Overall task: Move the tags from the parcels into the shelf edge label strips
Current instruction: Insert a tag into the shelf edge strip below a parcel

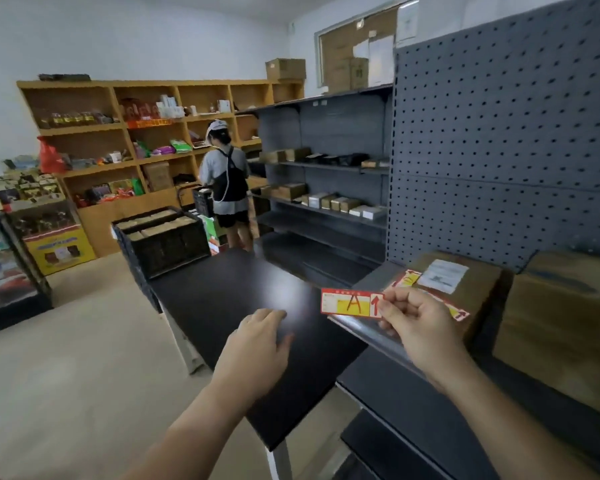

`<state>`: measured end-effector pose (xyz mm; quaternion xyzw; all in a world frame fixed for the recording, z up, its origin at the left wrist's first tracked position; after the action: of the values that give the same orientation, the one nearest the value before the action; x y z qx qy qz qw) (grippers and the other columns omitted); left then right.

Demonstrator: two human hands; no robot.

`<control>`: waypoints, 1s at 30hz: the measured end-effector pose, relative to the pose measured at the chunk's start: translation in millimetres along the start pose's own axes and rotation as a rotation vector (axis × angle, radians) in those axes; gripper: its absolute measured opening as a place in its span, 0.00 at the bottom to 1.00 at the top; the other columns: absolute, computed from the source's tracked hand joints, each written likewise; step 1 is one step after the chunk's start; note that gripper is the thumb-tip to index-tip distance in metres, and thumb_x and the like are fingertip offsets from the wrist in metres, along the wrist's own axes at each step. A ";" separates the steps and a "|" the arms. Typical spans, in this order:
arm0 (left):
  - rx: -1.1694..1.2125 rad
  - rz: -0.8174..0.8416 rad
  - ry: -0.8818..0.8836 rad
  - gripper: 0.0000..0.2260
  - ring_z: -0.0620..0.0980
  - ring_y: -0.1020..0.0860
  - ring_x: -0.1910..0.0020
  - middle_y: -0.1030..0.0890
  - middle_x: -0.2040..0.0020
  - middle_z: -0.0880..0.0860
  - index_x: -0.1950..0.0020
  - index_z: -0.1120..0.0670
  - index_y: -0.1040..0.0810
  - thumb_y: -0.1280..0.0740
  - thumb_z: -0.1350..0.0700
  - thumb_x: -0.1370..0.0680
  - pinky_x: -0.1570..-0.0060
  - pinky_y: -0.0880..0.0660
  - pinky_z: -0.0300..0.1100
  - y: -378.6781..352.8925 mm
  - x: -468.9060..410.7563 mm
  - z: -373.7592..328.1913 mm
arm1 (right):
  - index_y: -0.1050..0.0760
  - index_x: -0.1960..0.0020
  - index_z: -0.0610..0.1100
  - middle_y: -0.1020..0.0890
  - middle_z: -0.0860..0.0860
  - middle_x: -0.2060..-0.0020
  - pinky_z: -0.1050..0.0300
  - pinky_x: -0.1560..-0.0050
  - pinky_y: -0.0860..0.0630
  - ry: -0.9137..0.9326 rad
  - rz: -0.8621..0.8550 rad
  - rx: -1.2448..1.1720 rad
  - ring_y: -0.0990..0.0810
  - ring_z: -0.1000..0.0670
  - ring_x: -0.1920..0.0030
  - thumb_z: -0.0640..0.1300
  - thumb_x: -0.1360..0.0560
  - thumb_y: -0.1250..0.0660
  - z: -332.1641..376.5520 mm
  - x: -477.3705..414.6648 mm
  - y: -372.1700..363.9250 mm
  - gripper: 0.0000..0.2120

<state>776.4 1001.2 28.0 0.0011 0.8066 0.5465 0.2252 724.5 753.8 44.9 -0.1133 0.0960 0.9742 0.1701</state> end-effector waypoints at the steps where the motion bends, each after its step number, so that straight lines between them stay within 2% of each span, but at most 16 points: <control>1: 0.007 0.036 -0.050 0.18 0.51 0.29 0.36 0.27 0.34 0.46 0.31 0.48 0.30 0.39 0.46 0.20 0.39 0.29 0.48 -9.7 -16.8 3.9 | 0.20 0.52 0.48 0.15 0.52 0.63 0.60 0.60 0.20 -0.016 -0.060 0.022 0.17 0.55 0.61 0.43 0.23 0.31 -4.9 -4.1 0.5 0.01; 6: 0.119 0.161 -0.327 0.16 0.53 0.26 0.40 0.24 0.38 0.48 0.34 0.48 0.27 0.37 0.49 0.22 0.44 0.26 0.50 -56.8 -81.7 3.1 | 0.20 0.52 0.46 0.17 0.47 0.62 0.61 0.62 0.21 -0.130 -0.325 0.099 0.19 0.53 0.63 0.41 0.22 0.31 -21.2 -0.7 8.6 0.02; 11: 0.232 0.294 -0.544 0.16 0.52 0.24 0.44 0.23 0.43 0.48 0.35 0.46 0.27 0.35 0.50 0.23 0.48 0.24 0.52 -103.8 -105.2 -26.0 | 0.20 0.52 0.50 0.16 0.51 0.62 0.52 0.56 0.19 -0.239 -0.514 0.162 0.17 0.50 0.59 0.43 0.22 0.31 -39.2 22.1 28.8 0.03; 14: 0.247 0.355 -0.660 0.17 0.52 0.24 0.45 0.22 0.42 0.49 0.34 0.48 0.27 0.33 0.52 0.24 0.50 0.24 0.50 -132.7 -110.4 -44.4 | 0.20 0.52 0.50 0.15 0.52 0.63 0.53 0.56 0.19 -0.284 -0.608 0.173 0.17 0.50 0.59 0.43 0.22 0.31 -49.0 30.5 40.6 0.03; 21: 0.201 0.404 -0.763 0.15 0.51 0.22 0.48 0.21 0.43 0.47 0.41 0.47 0.23 0.29 0.54 0.26 0.51 0.23 0.49 -182.2 -116.6 -60.8 | 0.20 0.54 0.50 0.16 0.51 0.64 0.49 0.55 0.19 -0.382 -0.658 0.208 0.17 0.52 0.61 0.43 0.22 0.31 -81.5 27.4 51.1 0.04; 26: 0.150 0.358 -0.785 0.14 0.50 0.23 0.48 0.22 0.47 0.46 0.43 0.46 0.23 0.29 0.56 0.27 0.51 0.23 0.49 -203.7 -128.7 -53.5 | 0.20 0.53 0.50 0.16 0.52 0.63 0.51 0.53 0.18 -0.430 -0.660 0.224 0.17 0.53 0.61 0.43 0.23 0.31 -98.5 15.2 42.8 0.03; 30: 0.143 0.280 -0.844 0.13 0.52 0.24 0.52 0.23 0.51 0.47 0.47 0.47 0.24 0.27 0.55 0.28 0.54 0.25 0.48 -218.6 -136.1 -45.5 | 0.20 0.54 0.50 0.16 0.51 0.64 0.51 0.53 0.18 -0.449 -0.683 0.232 0.17 0.52 0.61 0.43 0.23 0.30 -108.3 6.2 33.3 0.03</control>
<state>935.5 839.3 -101.9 0.3488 0.6720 0.4664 0.4575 727.4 700.5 -55.2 0.0964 0.1224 0.8451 0.5115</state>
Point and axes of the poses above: each hand's wrist, its own x-axis away from the middle knuckle, its own y-axis out of the back of the hand, z = x × y, the point moved 1 cm from there along -x, towards the middle knuckle
